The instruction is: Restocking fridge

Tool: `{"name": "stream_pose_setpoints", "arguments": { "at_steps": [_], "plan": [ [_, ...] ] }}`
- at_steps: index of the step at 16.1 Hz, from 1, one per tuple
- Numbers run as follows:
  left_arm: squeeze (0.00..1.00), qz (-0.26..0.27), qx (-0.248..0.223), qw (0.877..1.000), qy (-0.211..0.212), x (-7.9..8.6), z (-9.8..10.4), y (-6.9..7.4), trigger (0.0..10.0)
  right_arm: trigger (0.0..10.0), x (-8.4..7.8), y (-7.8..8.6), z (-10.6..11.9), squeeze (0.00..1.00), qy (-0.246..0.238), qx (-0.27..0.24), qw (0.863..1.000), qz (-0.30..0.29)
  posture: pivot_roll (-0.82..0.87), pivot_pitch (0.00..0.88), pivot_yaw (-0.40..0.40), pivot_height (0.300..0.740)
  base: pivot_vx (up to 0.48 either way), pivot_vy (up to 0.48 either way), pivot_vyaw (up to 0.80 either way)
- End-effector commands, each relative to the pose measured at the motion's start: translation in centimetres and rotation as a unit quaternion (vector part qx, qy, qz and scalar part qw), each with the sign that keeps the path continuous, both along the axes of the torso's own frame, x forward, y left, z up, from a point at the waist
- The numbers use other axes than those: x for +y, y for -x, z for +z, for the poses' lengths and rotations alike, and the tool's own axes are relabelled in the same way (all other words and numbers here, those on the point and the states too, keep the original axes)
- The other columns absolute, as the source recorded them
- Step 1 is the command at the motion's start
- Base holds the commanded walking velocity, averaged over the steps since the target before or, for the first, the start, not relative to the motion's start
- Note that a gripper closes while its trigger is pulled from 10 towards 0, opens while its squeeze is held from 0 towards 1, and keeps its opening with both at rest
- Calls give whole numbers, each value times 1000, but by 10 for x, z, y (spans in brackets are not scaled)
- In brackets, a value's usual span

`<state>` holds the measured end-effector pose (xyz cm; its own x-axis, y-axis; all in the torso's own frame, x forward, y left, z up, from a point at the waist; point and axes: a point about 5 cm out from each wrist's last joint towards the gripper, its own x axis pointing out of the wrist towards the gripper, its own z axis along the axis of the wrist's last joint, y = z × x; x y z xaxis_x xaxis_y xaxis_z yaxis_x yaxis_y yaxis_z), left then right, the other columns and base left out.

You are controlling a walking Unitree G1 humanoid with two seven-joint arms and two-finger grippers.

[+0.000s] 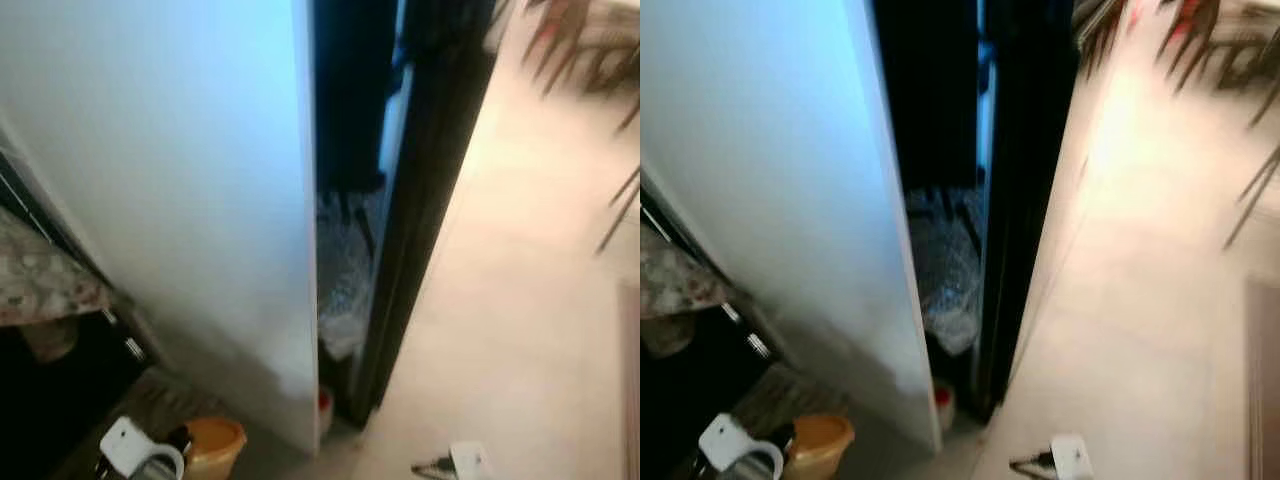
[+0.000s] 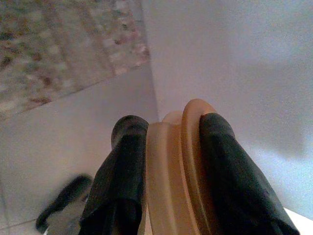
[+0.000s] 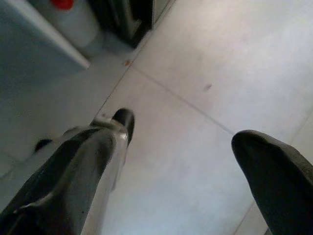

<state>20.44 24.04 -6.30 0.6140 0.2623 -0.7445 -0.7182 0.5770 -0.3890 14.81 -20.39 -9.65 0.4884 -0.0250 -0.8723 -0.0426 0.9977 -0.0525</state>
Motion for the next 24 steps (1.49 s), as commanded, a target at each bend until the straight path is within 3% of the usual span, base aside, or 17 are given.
{"name": "stream_pose_setpoints", "arguments": {
  "at_steps": [1, 6, 9, 10, 13, 14, 15, 16, 19, 20, 22, 24],
  "plan": [
    [0, 0, 19, 1000, -8, 5, -4, 9, 10000, 10000, 5, -1, 0, 0, -6, -2, 1000, 5, 5, 11, 33, 740, 0, 0, 0],
    [0, -4, 20, 1000, -10, 4, -4, 8, 10000, 10000, 4, -5, 2, 0, -2, -25, 1000, -13, -14, 23, 29, 740, 0, 0, 0],
    [0, -2, 20, 1000, -11, 5, -4, 9, 10000, 10000, 3, -11, 7, 0, 7, -72, 997, -23, -17, 27, 23, 740, 0, 0, 0],
    [0, 0, 21, 1000, -12, 7, -4, 11, 10000, 10000, 0, -14, 11, 0, 18, -115, 992, -56, -21, 28, 18, 740, 0, 0, 0],
    [0, 0, 23, 1000, -12, 6, -5, 12, 10000, 10000, 0, -17, 15, 0, 14, -145, 988, -54, -27, 29, 13, 740, 0, 0, 0],
    [0, 0, 23, 1000, -12, 5, -5, 11, 10000, 10000, 0, -38, 28, 0, 45, -198, 979, -18, -22, 28, 11, 740, 0, 0, 0],
    [0, 0, 23, 1000, -11, 5, -5, 11, 10000, 10000, 5, -95, 71, 0, 48, -327, 944, -1, -20, 28, 9, 740, 0, 0, 0],
    [0, -1, 22, 1000, -11, 5, -5, 11, 10000, 10000, 7, -121, 100, 0, 53, -400, 915, 13, -24, 25, 8, 740, 0, 0, 0],
    [0, 0, 23, 1000, -12, 5, -5, 11, 10000, 10000, 5, -141, 129, 0, 62, -460, 886, 5, -25, 19, -1, 740, 0, 0, 0],
    [0, 1, 22, 1000, -12, 6, -4, 11, 10000, 10000, 7, -144, 133, 0, 56, -471, 881, -4, -23, 20, 1, 740, 0, 0, 0],
    [0, 2, 24, 1000, -14, 7, -5, 13, 10000, 10000, 25, -141, 138, 0, 10, -484, 874, 42, -16, 13, -2, 740, 0, 0, 0],
    [0, 2, 25, 1000, -15, 8, -5, 14, 10000, 10000, 28, -137, 140, 0, -10, -487, 872, 40, -19, 5, 2, 740, 0, 0, 0]
  ]
}}
